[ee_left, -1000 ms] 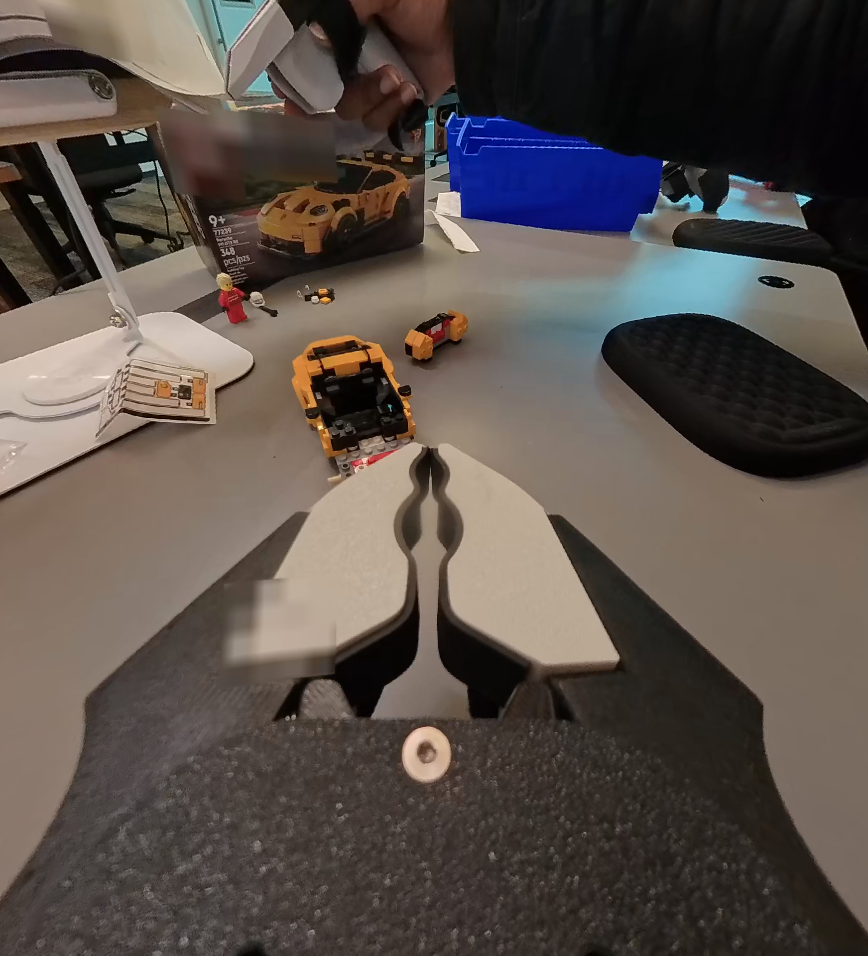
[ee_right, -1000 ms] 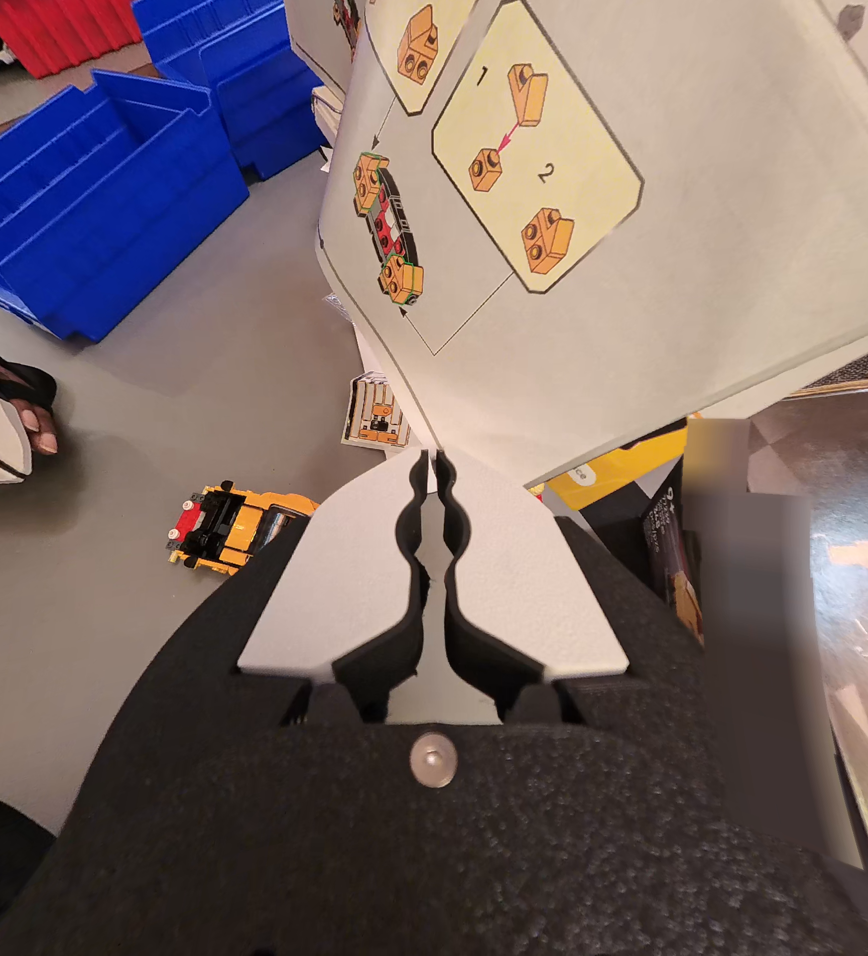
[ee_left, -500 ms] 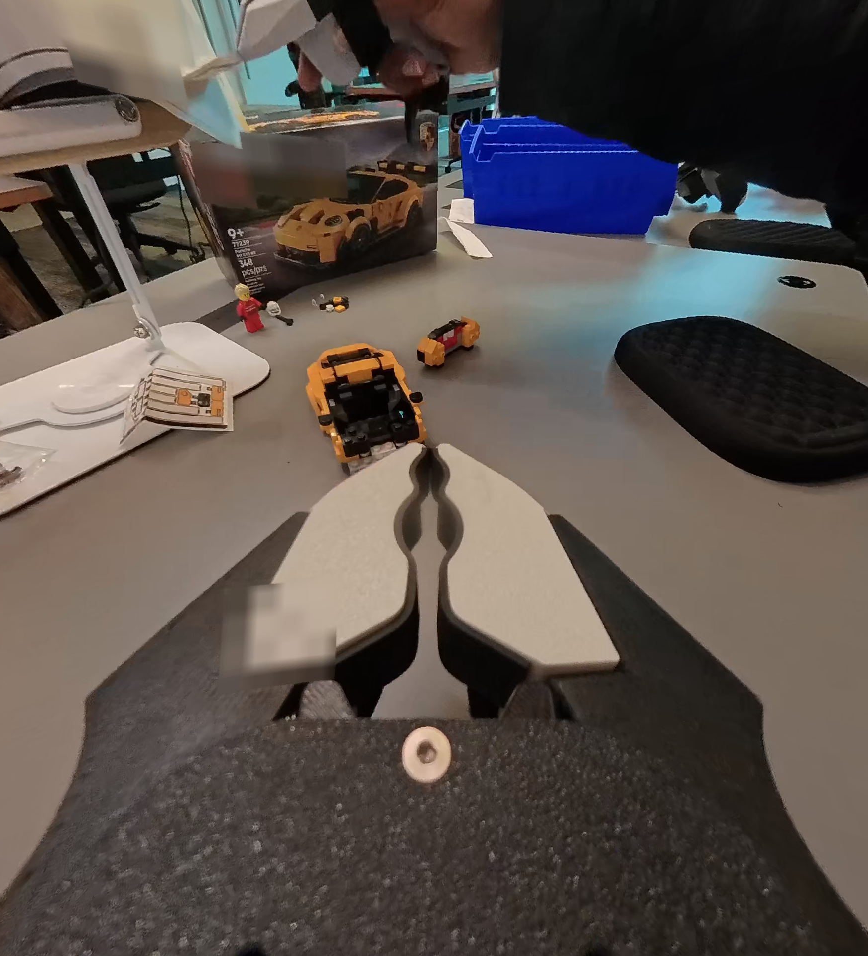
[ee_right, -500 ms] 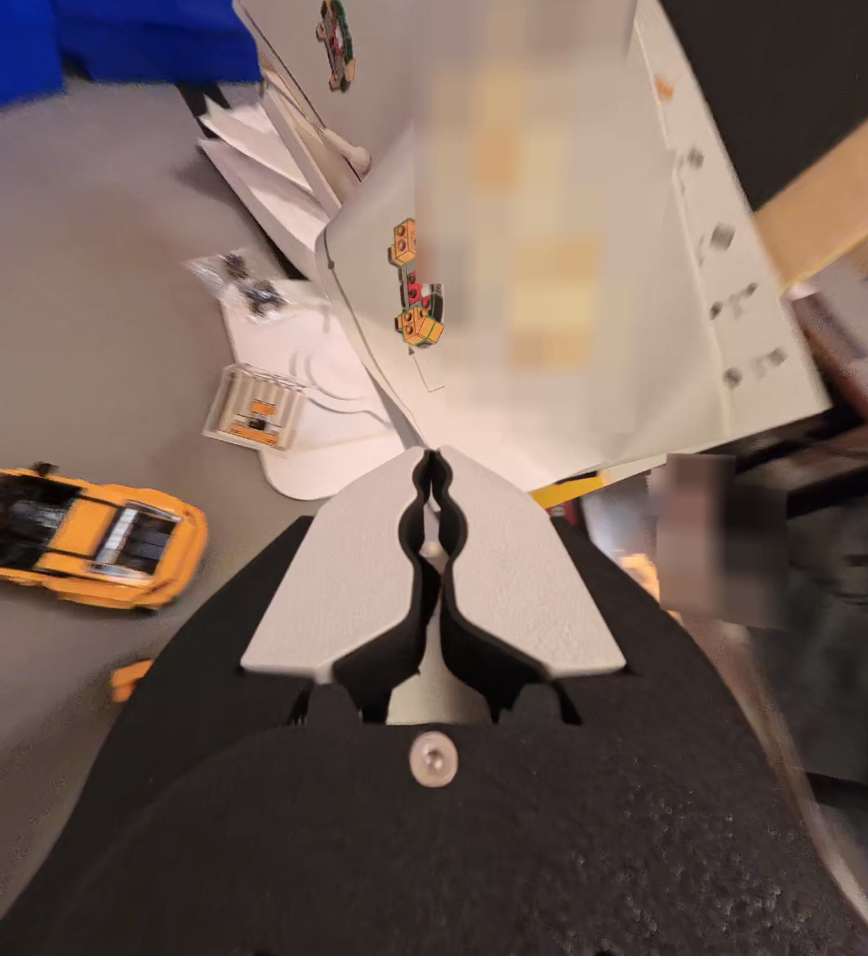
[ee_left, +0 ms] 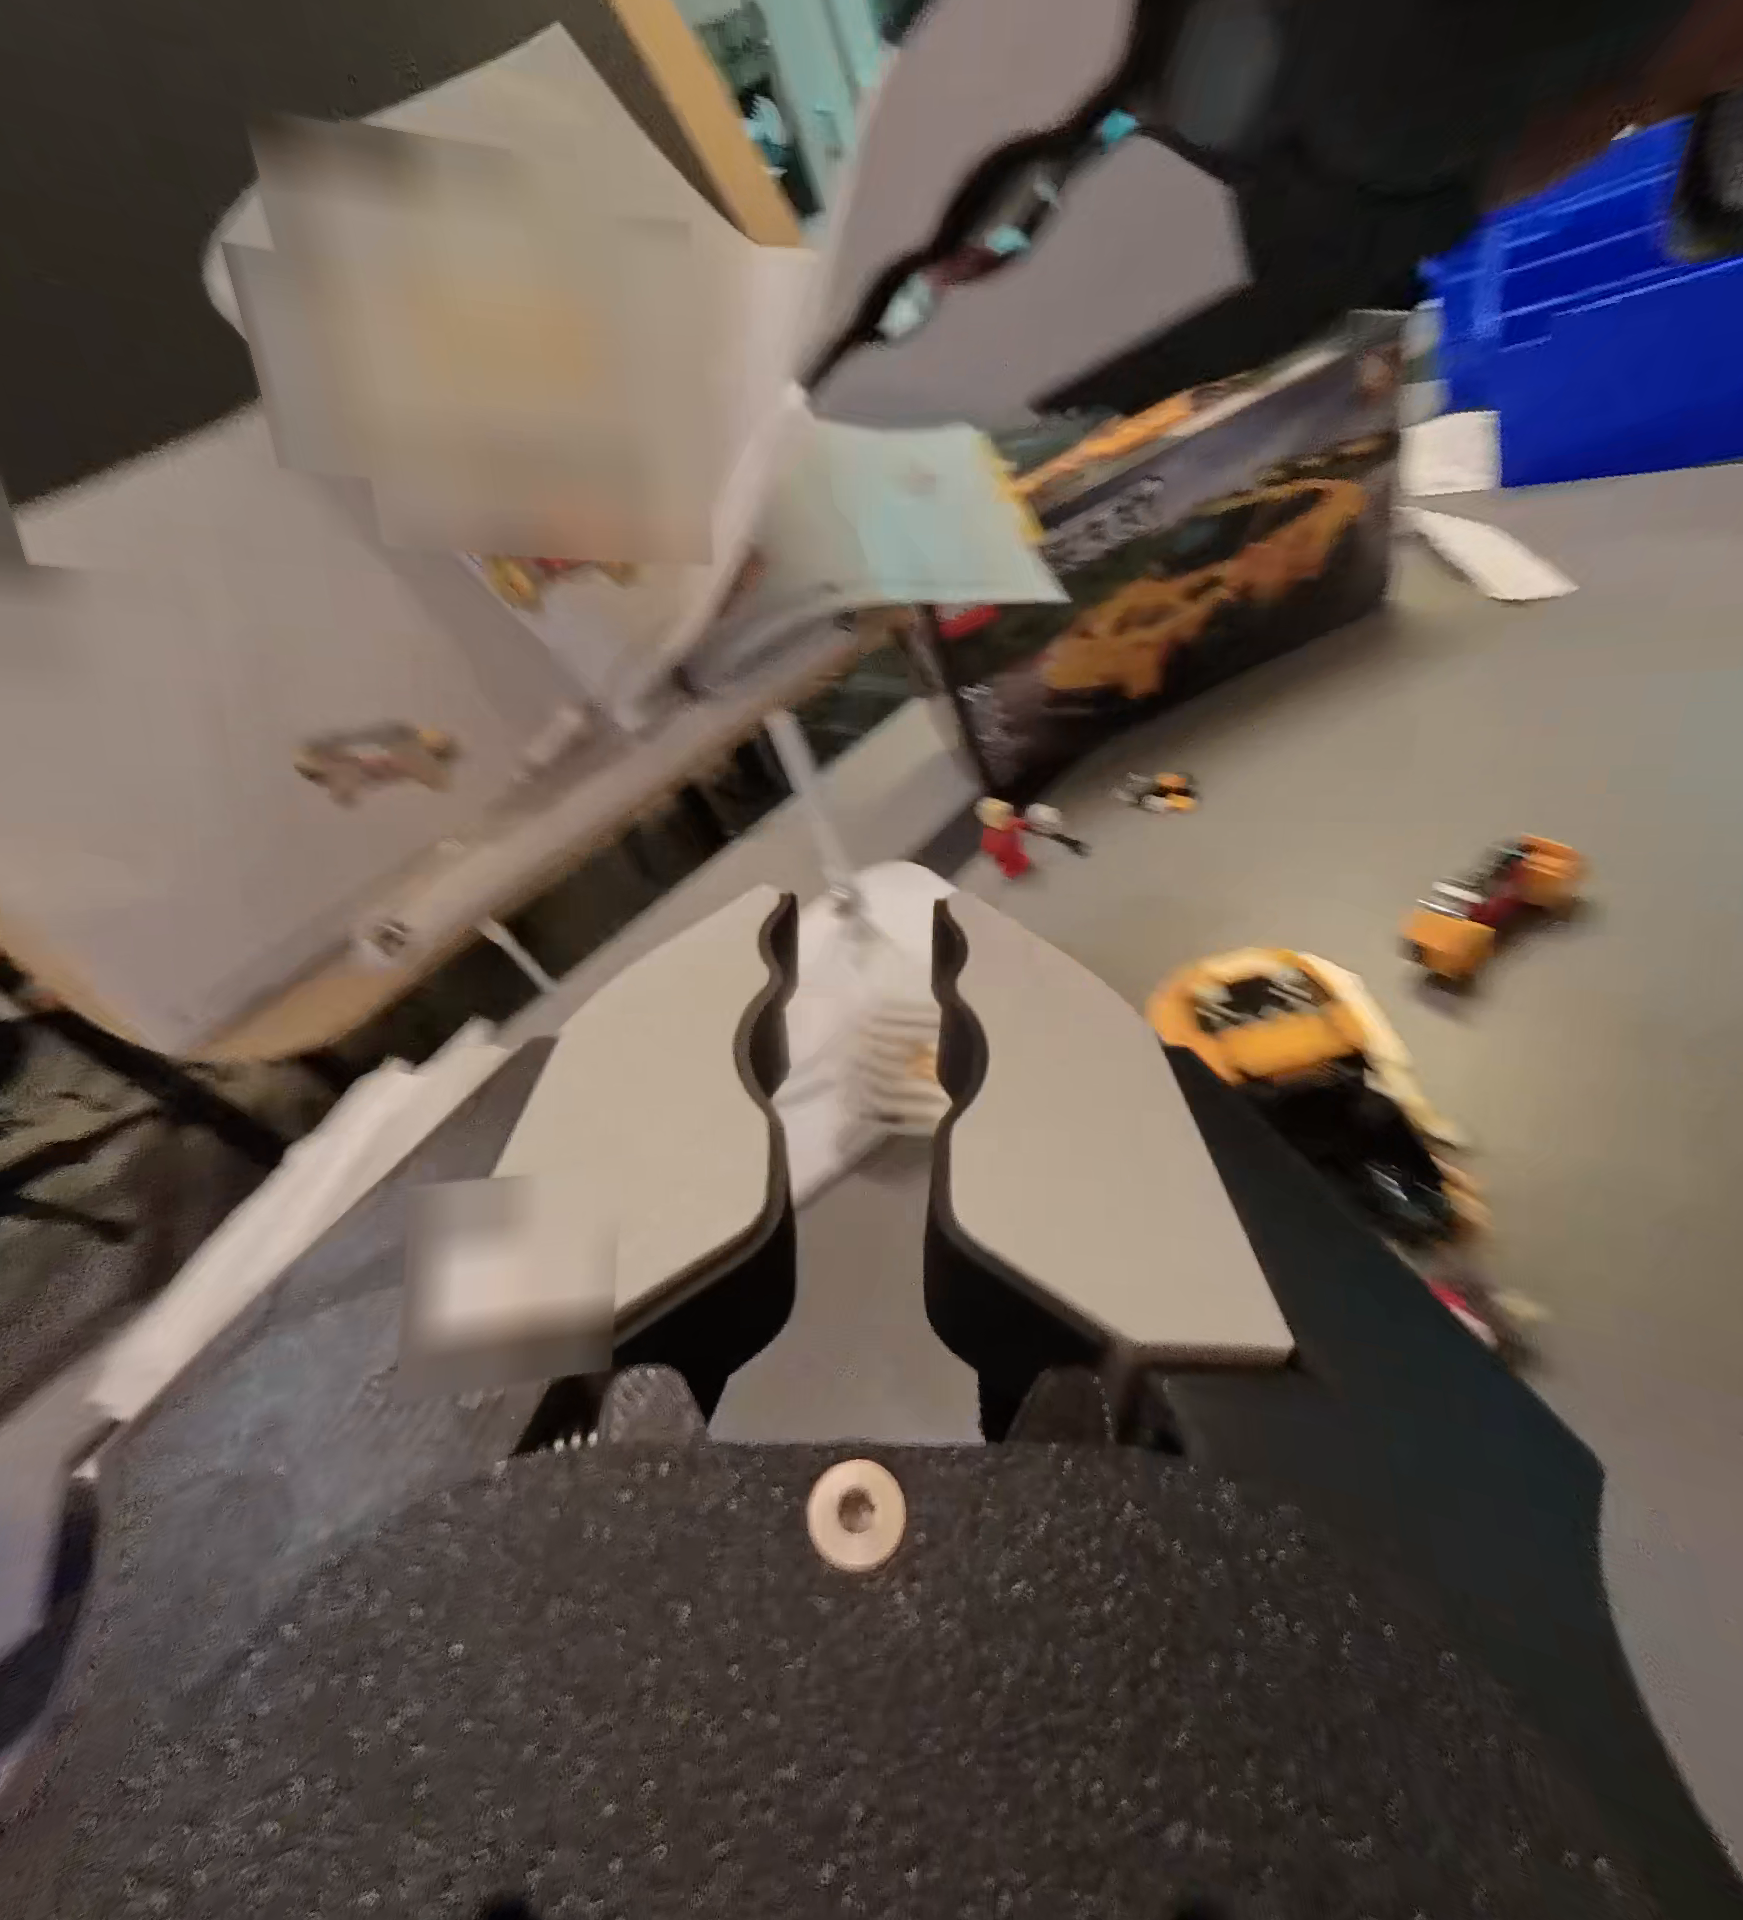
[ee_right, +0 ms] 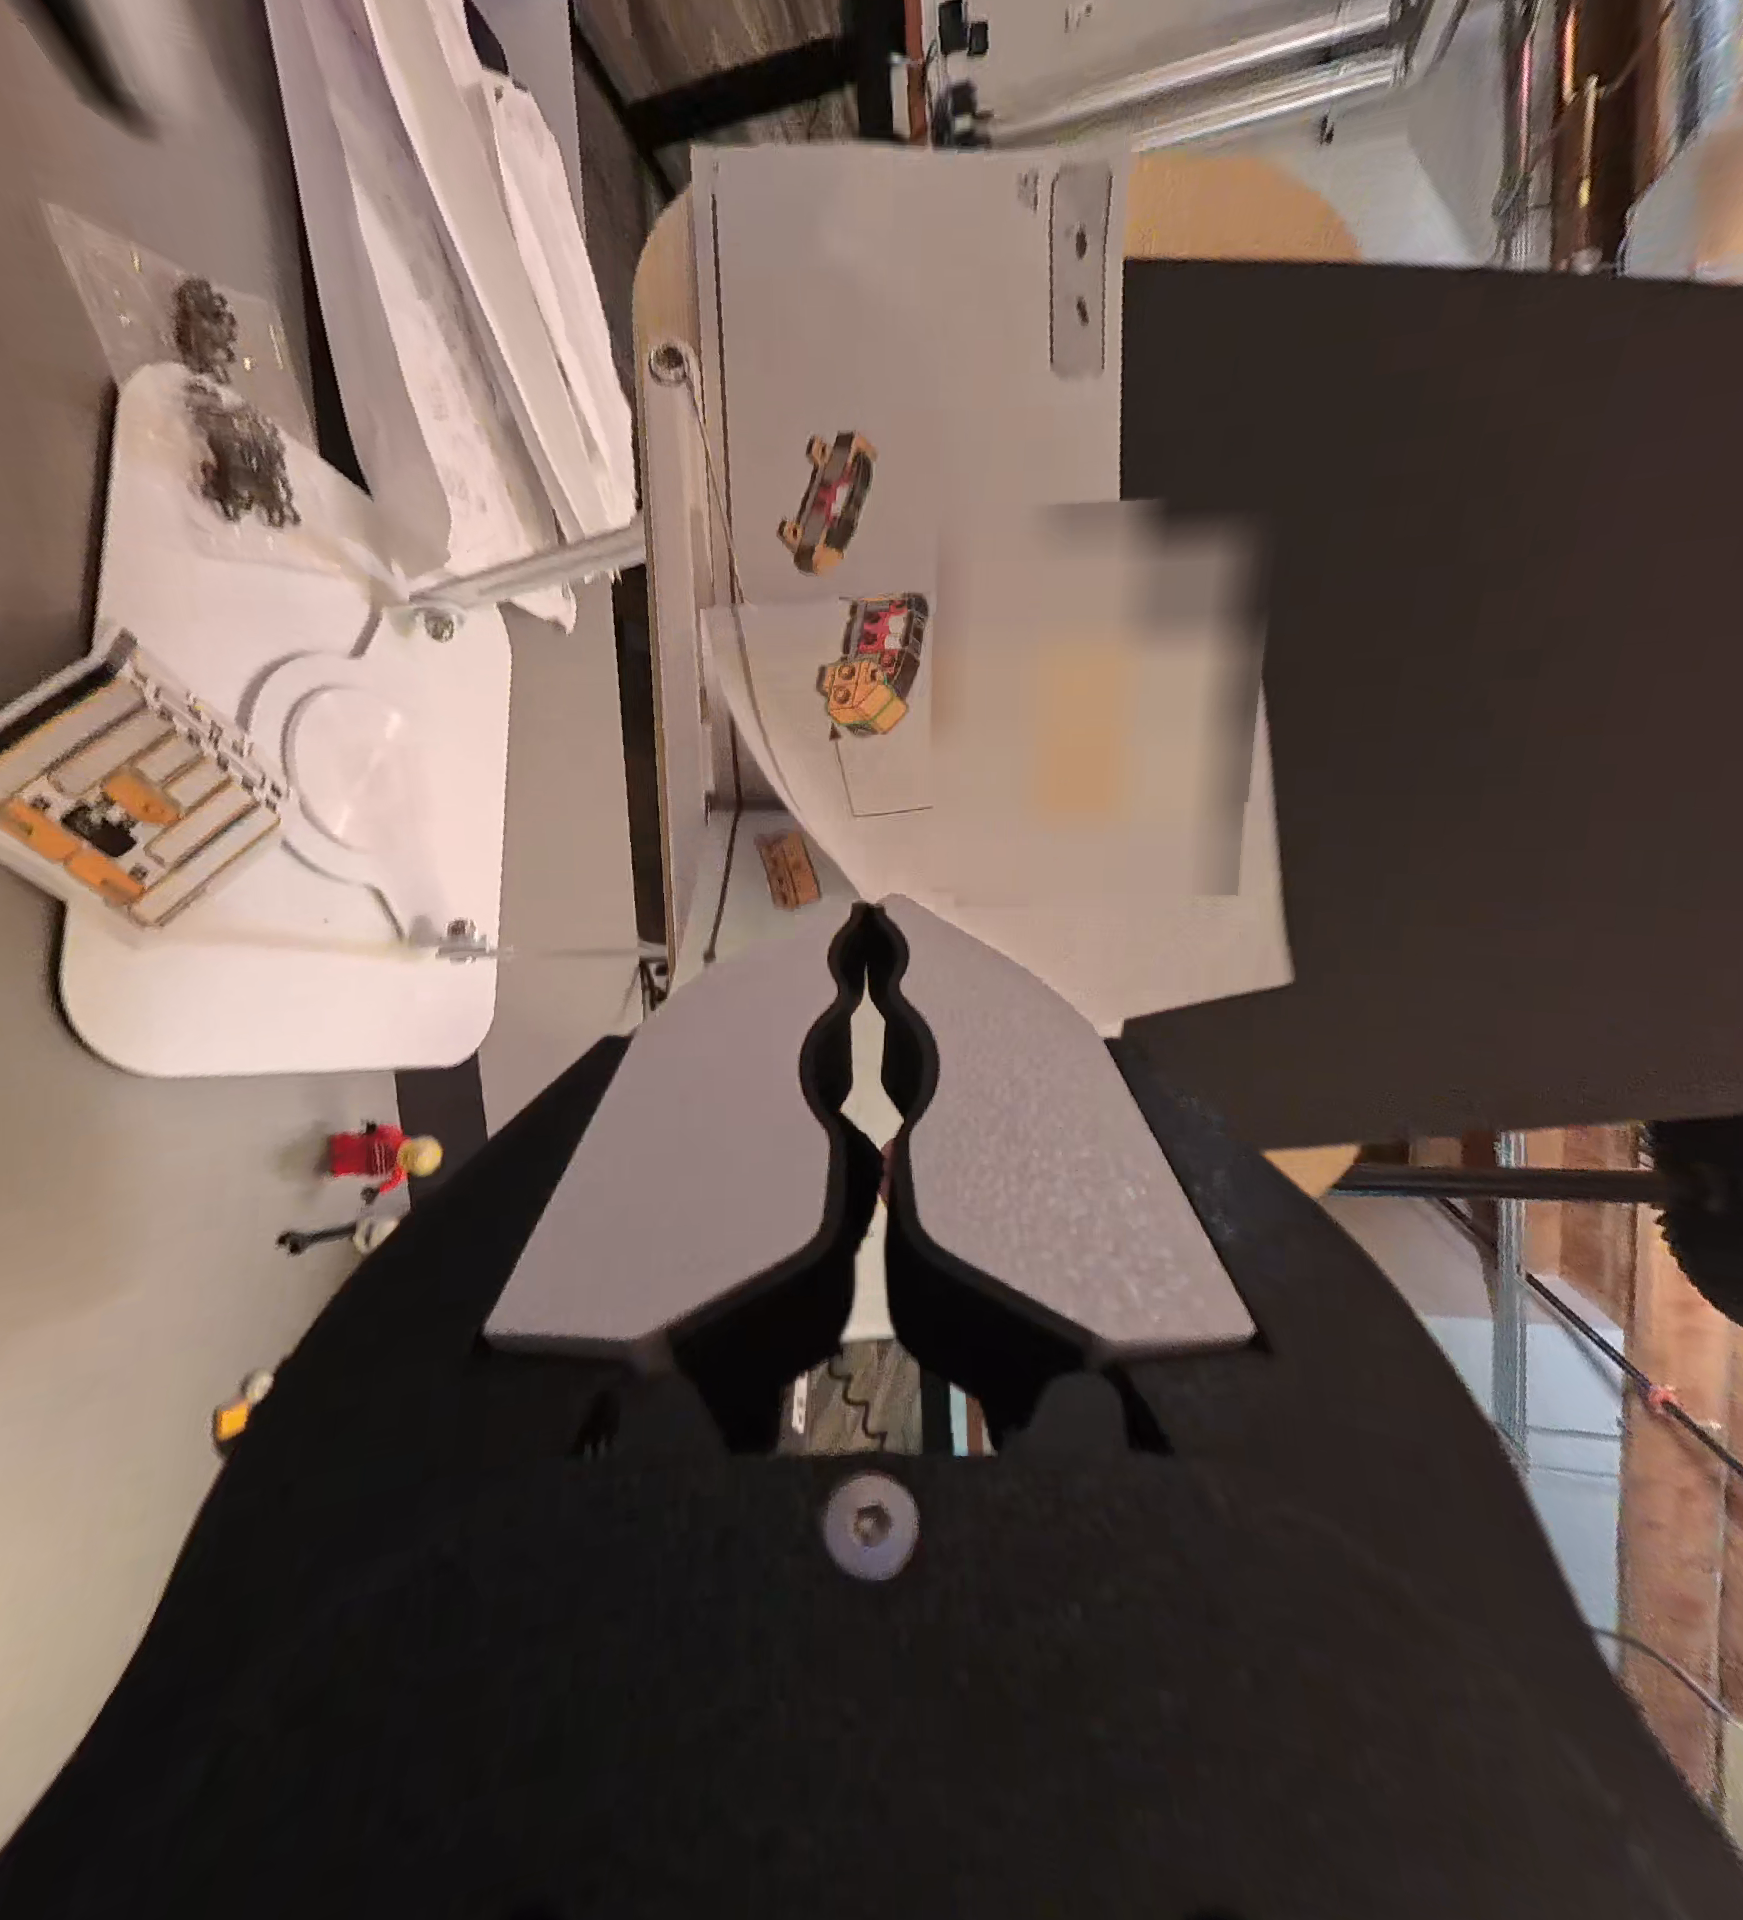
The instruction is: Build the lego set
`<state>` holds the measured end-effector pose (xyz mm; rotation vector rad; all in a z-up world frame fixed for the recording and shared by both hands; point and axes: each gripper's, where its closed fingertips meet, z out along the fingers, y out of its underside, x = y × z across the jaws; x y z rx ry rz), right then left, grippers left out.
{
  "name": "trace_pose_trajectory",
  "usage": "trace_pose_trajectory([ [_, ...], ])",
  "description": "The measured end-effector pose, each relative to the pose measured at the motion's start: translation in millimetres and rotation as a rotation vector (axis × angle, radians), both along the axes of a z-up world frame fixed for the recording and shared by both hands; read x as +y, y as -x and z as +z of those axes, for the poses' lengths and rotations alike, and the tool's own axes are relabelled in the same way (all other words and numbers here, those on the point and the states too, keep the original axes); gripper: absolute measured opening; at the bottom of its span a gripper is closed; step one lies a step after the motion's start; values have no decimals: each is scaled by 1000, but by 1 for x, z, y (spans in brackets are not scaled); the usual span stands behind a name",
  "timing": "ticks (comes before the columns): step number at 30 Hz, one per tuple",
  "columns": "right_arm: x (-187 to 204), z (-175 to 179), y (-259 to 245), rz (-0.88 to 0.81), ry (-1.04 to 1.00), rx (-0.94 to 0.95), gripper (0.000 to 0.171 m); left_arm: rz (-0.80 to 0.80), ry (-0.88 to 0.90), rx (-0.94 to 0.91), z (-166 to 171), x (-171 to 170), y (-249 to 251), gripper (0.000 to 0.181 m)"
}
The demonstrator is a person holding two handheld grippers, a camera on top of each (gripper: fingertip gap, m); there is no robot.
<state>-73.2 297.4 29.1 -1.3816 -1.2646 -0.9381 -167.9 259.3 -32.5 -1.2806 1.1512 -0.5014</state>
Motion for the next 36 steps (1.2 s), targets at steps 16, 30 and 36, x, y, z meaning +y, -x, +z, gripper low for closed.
trace_pose_trajectory([
  [16,17,15,66,201,-64,405,10,257,-323,-45,44,106,-37,0],
  [30,28,-32,24,104,-42,532,36,51,-15,-285,52,81,-43,0],
  [36,31,-14,29,73,-333,422,36,-79,51,-277,63,54,-62,1],
])
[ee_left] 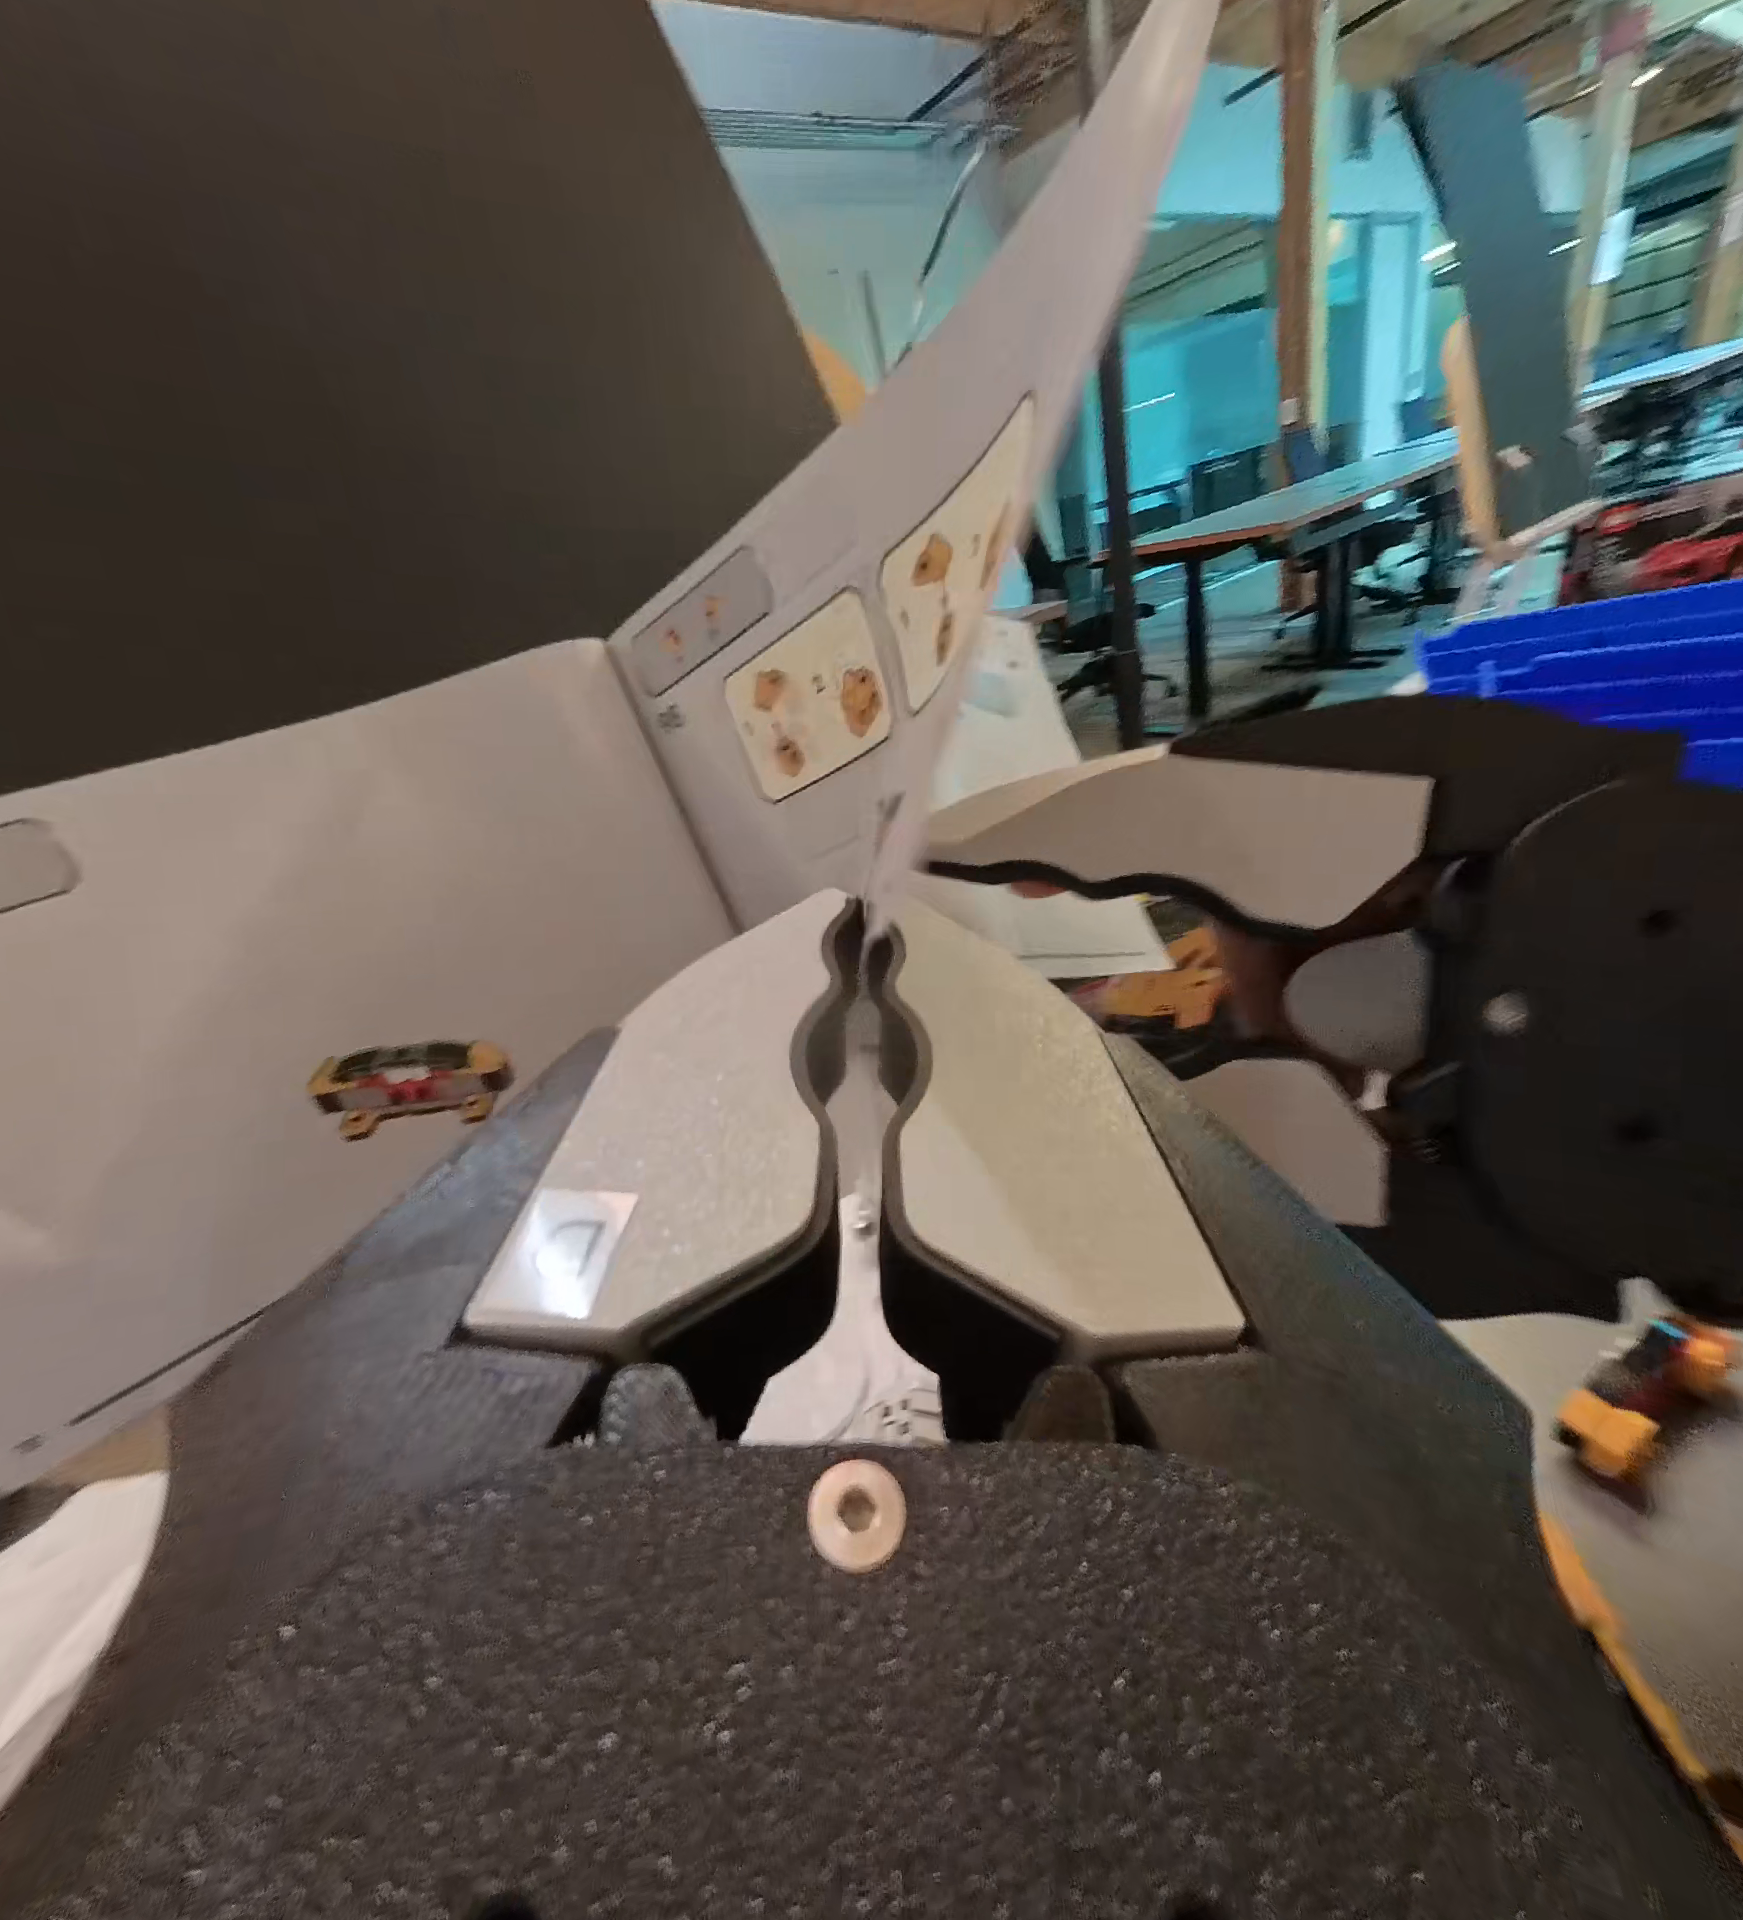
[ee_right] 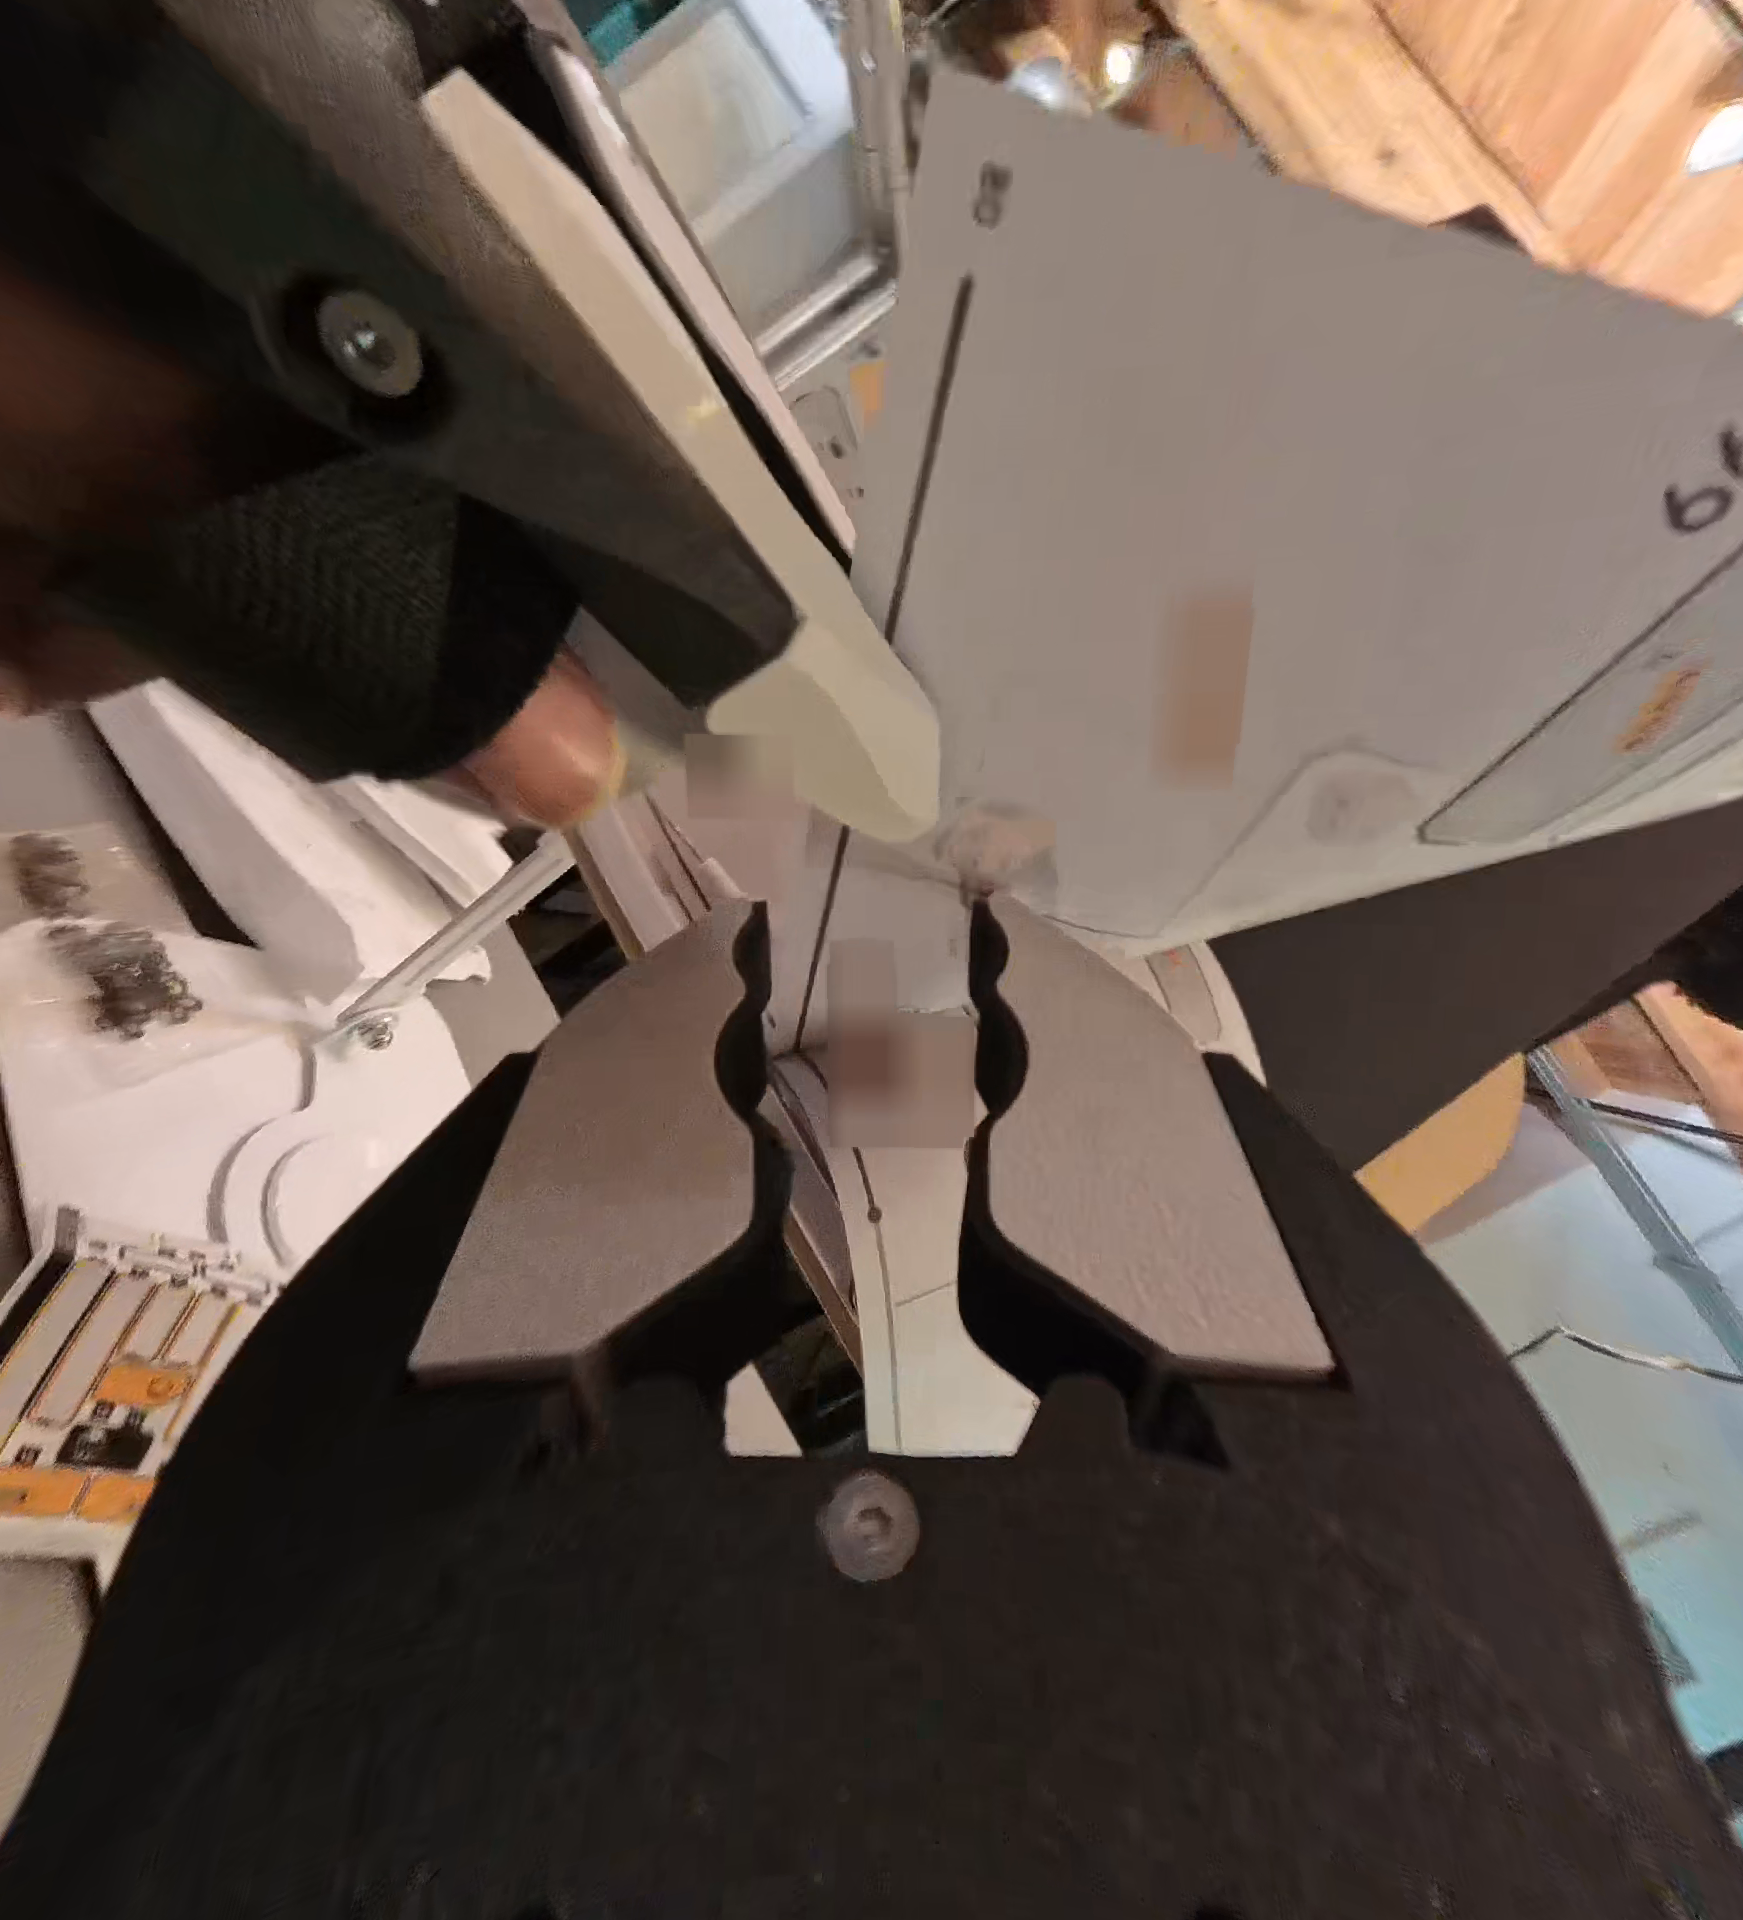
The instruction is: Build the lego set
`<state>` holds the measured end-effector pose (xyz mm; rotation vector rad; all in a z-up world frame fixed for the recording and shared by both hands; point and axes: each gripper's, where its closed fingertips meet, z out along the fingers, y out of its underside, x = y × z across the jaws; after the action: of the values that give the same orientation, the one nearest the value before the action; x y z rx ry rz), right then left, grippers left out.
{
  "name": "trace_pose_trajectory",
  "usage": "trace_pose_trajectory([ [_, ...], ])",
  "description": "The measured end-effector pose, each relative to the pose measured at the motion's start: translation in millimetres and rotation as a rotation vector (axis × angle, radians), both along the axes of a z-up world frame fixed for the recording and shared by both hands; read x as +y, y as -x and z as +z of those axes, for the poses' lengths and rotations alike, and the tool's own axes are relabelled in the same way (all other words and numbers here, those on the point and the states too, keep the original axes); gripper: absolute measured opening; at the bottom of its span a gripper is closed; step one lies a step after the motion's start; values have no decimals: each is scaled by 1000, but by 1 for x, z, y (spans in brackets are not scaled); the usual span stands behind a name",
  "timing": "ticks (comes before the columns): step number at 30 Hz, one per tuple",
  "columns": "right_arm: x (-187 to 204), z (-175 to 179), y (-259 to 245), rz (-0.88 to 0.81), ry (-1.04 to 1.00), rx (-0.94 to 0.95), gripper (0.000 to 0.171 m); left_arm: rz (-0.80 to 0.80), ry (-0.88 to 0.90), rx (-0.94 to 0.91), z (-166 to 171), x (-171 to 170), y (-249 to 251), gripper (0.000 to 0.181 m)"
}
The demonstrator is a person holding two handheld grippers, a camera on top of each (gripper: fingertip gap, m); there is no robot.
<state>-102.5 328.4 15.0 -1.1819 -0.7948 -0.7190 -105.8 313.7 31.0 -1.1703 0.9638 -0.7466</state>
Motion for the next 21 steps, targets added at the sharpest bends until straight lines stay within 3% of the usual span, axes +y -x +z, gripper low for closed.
trace_pose_trajectory([
  [4,1,4,-6,-37,-39,98,36,-144,62,-15,4,-23,-8,9],
  [8,-1,9,-15,-38,-54,194,24,-269,51,-44,12,-46,-3,21],
  [10,-6,11,-21,-24,-49,264,21,-264,10,-44,15,-49,7,25],
  [16,-19,0,-50,37,47,554,11,-20,95,109,-9,13,35,21],
  [21,-19,-9,-65,69,111,719,4,172,-62,340,-33,57,19,23],
])
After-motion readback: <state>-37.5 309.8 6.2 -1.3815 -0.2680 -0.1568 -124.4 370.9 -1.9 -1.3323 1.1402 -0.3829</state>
